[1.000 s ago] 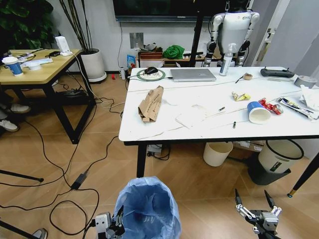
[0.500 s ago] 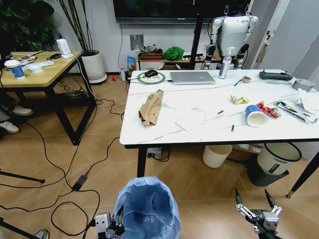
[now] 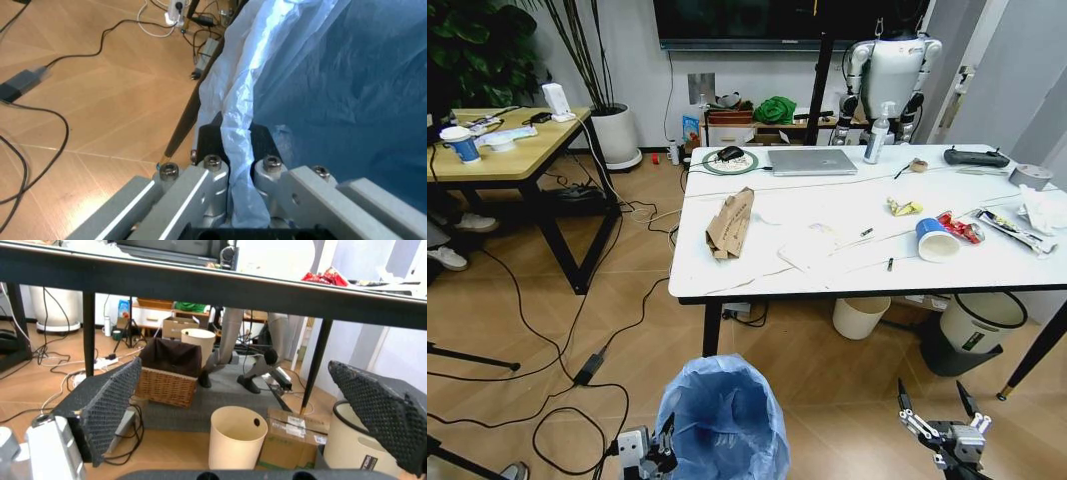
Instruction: Pick up the trash bin and place the trash from the table into it.
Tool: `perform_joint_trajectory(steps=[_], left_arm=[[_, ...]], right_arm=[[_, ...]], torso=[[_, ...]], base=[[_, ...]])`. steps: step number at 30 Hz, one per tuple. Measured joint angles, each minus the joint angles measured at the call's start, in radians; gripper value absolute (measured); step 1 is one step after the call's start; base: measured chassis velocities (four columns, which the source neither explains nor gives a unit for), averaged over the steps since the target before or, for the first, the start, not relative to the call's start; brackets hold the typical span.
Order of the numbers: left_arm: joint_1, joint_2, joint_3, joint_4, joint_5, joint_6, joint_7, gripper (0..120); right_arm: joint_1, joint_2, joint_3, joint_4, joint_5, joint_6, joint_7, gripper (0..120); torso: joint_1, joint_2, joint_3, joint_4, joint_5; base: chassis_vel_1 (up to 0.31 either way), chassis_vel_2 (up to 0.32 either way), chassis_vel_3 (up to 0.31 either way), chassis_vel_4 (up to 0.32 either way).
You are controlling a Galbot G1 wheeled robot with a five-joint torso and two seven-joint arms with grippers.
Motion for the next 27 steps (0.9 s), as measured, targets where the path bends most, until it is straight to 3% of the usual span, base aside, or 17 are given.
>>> perform_joint_trajectory(steps=[27], left_arm=[[-0.001,-0.003,0.0,0.004,-0.003,0.001,0.0,0]], right_arm=[[-0.002,0.0,0.001,0.009,0.002,-0.004,0.001,100]], torso=[[0.057,0.131,0.073,0.0,0.0]], base=[[0.0,0.0,0.0,0.0]])
